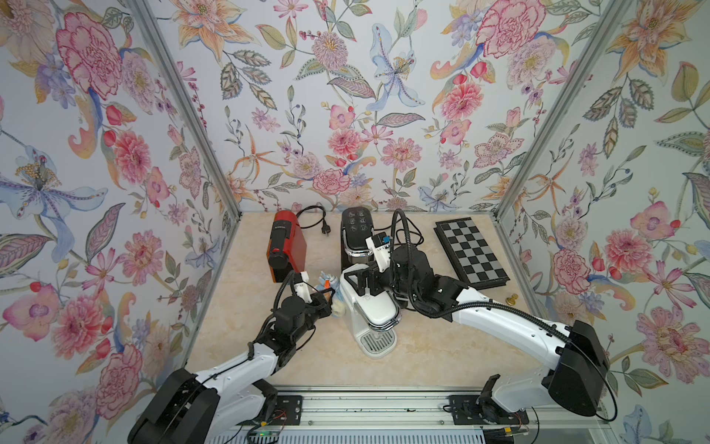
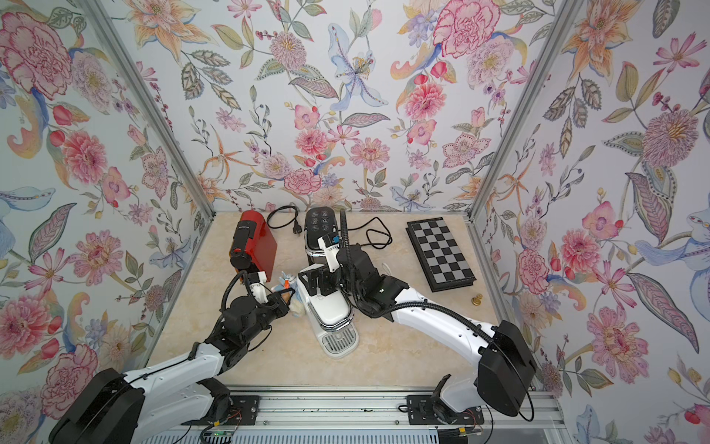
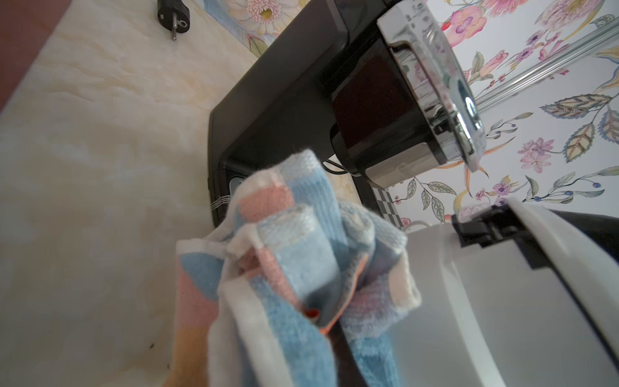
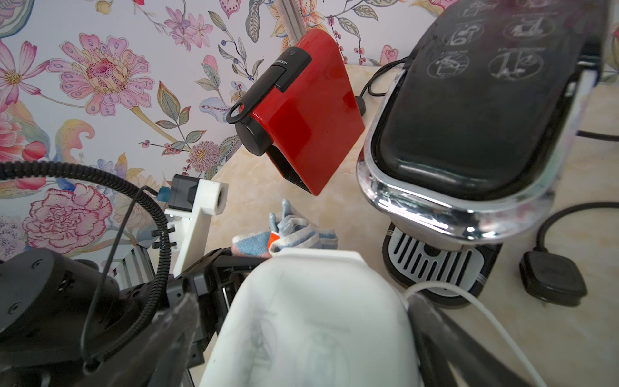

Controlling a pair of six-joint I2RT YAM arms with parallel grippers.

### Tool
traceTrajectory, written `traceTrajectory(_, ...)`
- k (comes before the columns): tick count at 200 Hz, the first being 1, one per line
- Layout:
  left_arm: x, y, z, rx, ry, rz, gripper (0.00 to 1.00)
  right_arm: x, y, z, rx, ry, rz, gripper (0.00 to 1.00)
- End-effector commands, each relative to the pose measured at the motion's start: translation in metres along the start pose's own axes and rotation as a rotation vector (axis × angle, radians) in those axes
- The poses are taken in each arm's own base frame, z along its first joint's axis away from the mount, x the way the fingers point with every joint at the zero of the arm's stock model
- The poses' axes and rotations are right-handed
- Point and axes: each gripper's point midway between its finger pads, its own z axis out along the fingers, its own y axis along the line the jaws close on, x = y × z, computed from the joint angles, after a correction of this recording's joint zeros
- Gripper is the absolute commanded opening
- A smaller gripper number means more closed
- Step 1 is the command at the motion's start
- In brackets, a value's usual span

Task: Wipe the surface of a coffee machine
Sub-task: Wipe the dirt from the surface of the coffee machine.

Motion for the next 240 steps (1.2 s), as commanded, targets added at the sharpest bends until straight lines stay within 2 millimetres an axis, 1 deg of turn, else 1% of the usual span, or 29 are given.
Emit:
traceTrajectory(1,0.010,-0.026,0.006,0.107,0.073,0.018,0.00,0.145,-0.012,0.014,0.000,0.474,0.063,0.99)
traceTrajectory(13,0.019,-0.025,0.006,0.104,0.097,0.018,0.00,0.146,-0.012,0.014,0.001,0.476,0.063,0.98)
traceTrajectory(39,0.037,-0.015,0.004,0.072,0.127,0.011,0.00,0.148,-0.013,0.016,0.000,0.484,0.062,0.99)
traceTrajectory(64,0.053,-0.002,0.007,0.042,0.176,-0.035,0.00,0.149,-0.015,0.016,0.002,0.484,0.063,0.99)
traceTrajectory(95,0.070,0.008,0.013,0.002,0.231,-0.086,0.00,0.150,-0.017,0.015,0.003,0.484,0.069,0.99)
traceTrajectory(125,0.091,-0.002,0.014,0.003,0.299,-0.111,0.00,0.154,-0.017,0.016,-0.001,0.488,0.071,0.99)
traceTrajectory(150,0.104,-0.011,0.007,0.009,0.333,-0.134,0.00,0.156,-0.018,0.017,-0.006,0.491,0.075,0.99)
traceTrajectory(185,0.108,-0.022,-0.008,0.030,0.345,-0.162,0.00,0.160,-0.018,0.019,-0.014,0.493,0.077,0.99)
traceTrajectory(196,0.109,-0.029,-0.012,0.053,0.358,-0.164,0.00,0.160,-0.018,0.020,-0.017,0.492,0.077,0.99)
traceTrajectory(215,0.113,-0.044,-0.016,0.106,0.396,-0.161,0.00,0.159,-0.017,0.020,-0.023,0.489,0.072,0.99)
traceTrajectory(240,0.121,-0.054,-0.018,0.127,0.426,-0.163,0.00,0.161,-0.018,0.021,-0.027,0.494,0.069,0.99)
